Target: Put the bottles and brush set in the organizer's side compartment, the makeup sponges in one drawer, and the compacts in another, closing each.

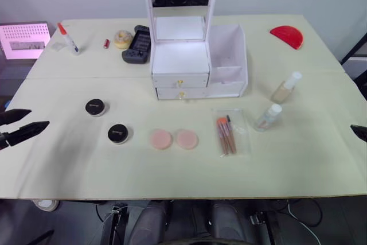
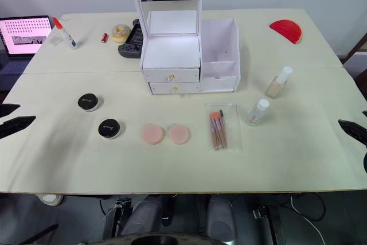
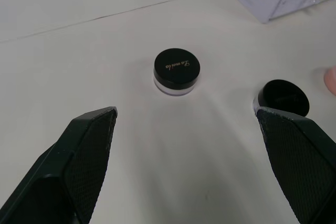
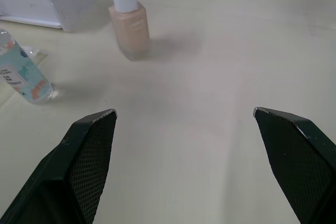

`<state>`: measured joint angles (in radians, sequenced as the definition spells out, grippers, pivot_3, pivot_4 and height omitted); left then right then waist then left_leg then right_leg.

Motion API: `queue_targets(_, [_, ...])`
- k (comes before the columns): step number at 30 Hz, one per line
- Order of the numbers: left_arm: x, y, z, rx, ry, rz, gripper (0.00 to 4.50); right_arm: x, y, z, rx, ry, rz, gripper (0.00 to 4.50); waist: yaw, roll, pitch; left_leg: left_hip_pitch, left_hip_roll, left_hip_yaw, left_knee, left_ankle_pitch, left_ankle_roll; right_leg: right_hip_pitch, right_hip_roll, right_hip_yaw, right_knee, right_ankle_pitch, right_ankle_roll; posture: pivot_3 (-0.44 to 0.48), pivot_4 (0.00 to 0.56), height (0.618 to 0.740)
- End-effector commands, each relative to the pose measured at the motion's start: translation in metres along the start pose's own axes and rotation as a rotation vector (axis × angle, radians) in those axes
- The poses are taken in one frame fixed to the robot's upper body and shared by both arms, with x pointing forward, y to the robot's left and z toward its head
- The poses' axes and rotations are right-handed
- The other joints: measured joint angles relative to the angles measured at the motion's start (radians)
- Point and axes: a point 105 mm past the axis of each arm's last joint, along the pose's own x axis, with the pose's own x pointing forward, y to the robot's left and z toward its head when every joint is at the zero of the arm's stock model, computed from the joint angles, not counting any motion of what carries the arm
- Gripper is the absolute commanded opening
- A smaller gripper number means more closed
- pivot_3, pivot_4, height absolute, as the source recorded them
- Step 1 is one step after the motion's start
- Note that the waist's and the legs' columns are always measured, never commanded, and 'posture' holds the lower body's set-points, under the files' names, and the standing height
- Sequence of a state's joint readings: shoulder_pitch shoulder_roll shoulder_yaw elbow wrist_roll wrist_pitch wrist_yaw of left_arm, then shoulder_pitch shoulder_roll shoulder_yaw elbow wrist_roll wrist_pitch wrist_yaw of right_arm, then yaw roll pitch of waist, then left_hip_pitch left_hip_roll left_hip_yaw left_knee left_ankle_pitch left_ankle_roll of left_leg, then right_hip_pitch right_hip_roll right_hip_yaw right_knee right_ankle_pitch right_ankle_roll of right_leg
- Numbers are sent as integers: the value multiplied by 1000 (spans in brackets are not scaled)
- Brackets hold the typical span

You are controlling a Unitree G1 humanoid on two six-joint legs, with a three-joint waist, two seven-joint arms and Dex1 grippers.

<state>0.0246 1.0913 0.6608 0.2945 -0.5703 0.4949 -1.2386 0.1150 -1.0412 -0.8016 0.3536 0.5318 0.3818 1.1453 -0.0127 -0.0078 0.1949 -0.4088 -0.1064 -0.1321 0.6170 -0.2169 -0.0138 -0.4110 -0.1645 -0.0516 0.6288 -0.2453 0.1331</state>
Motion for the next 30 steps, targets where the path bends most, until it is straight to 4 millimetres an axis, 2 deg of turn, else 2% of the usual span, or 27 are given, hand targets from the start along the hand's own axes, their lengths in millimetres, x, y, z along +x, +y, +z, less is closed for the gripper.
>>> queue_targets(1, [-6,6,8,20,-18,31,4448,-4,-3,8,-26,-33,-14,4500,0,0,0,0,0,0,0,0,0,0,0,0,0,0,0,0,150,737])
queue_targets(7, [-5,8,10,-18,-50,23,4448,-3,-4,8,-29,-34,-14,4500,1,0,0,0,0,0,0,0,0,0,0,0,0,0,0,0,150,737])
queue_targets(21, [-3,8,3,16,-33,33,4448,3,-2,5,-34,-26,-16,4500,0,0,0,1,0,0,0,0,0,0,0,0,1,0,0,0,150,737])
queue_targets(27, [11,0,-8,32,18,-4,4448,19,18,17,-16,-82,3,4500,-1,0,0,1,0,0,0,1,1,0,0,0,1,1,-1,0,150,737])
queue_targets(30, [28,-12,-6,31,9,-57,4448,29,30,18,-26,-59,-27,4500,2,0,0,1,0,0,0,1,1,0,0,1,1,1,-1,0,150,737])
